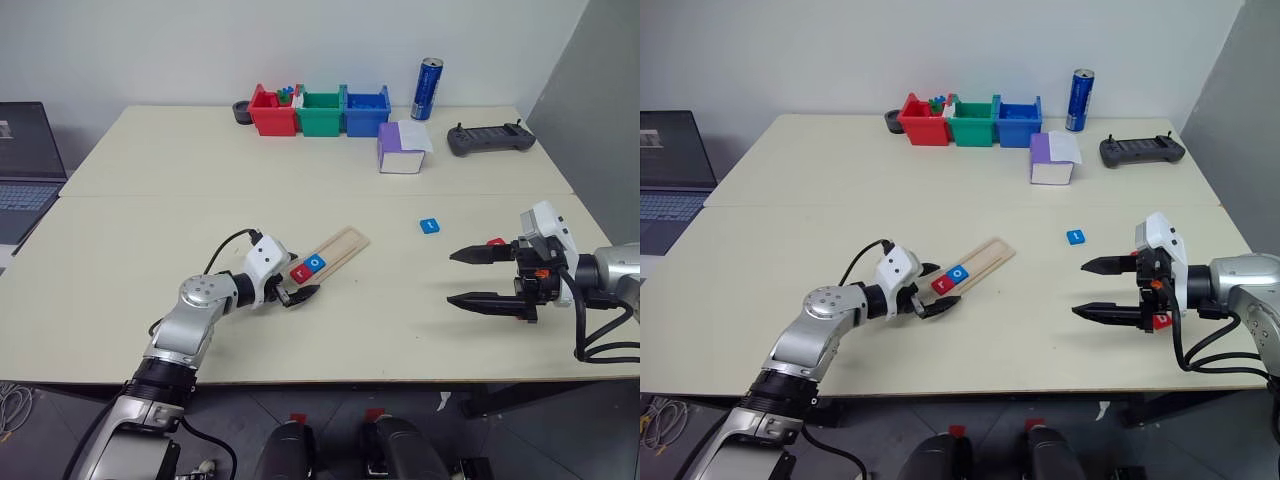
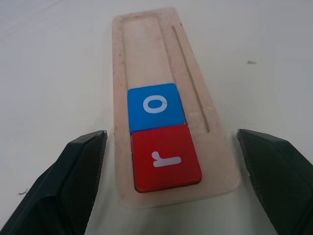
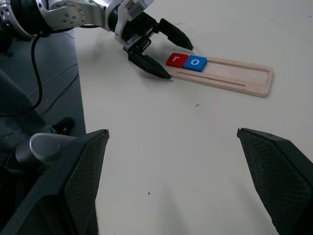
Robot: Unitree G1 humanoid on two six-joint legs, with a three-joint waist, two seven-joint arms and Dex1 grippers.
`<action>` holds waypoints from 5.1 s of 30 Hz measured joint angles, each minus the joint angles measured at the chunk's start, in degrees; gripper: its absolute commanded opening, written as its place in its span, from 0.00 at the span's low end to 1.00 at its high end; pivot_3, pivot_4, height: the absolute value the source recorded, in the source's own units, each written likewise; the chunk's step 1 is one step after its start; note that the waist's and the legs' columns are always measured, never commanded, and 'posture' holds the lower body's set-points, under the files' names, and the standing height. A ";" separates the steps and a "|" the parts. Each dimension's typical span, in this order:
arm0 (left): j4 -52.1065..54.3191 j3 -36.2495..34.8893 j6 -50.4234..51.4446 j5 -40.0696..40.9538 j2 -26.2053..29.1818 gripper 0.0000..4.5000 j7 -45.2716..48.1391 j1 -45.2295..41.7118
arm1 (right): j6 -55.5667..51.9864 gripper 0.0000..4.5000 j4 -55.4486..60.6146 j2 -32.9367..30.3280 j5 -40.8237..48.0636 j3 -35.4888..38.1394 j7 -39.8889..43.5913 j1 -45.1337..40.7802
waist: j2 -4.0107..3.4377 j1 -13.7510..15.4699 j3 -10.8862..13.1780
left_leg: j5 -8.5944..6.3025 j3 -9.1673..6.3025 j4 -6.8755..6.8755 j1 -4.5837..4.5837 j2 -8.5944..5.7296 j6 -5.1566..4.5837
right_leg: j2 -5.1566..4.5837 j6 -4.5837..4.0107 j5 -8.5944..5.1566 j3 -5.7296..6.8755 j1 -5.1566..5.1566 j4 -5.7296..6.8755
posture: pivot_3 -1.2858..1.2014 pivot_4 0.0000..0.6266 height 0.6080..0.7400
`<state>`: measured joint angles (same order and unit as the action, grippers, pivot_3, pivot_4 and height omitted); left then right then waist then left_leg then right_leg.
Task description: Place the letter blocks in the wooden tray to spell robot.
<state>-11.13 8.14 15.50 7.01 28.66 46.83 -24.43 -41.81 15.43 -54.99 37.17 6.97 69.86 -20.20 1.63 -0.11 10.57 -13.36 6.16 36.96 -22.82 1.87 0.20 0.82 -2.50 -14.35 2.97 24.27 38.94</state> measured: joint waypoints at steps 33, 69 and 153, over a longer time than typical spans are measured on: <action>0.02 0.81 5.83 -1.93 -3.21 1.00 -2.35 -2.00 | 0.04 0.99 0.74 1.15 0.02 -1.55 -0.93 0.43 | 0.04 0.08 -0.04 | -0.01 -0.04 0.01 0.06 -0.05 -0.01 | -0.02 0.02 0.01 0.00 -0.11 -0.02 | 0.52 0.24 1.00; -1.51 11.86 -1.18 -1.37 -1.70 0.75 19.50 -7.20 | 3.25 1.00 2.47 -3.75 -3.22 1.61 -0.95 12.61 | 0.19 0.71 -0.17 | -0.07 -0.10 0.00 -0.05 -0.14 -0.12 | -0.08 0.02 0.01 0.07 -0.12 -0.21 | 0.52 0.24 1.00; 12.61 -12.23 9.10 22.26 19.26 1.00 34.64 -1.03 | -7.46 1.00 11.32 13.19 -5.76 28.69 -36.22 31.51 | 0.18 0.02 -0.18 | -0.05 -0.79 -0.03 -0.17 -0.10 -0.09 | -0.07 0.04 -0.01 0.72 -0.22 -0.32 | 0.52 0.24 1.00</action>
<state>1.48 -4.09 24.60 29.27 47.92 81.47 -25.46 -49.27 26.75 -41.80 31.41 35.67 33.64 11.31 1.81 -0.10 10.39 -13.42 5.37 36.92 -22.99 1.77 0.11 0.75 -2.46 -14.37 3.69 24.06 38.62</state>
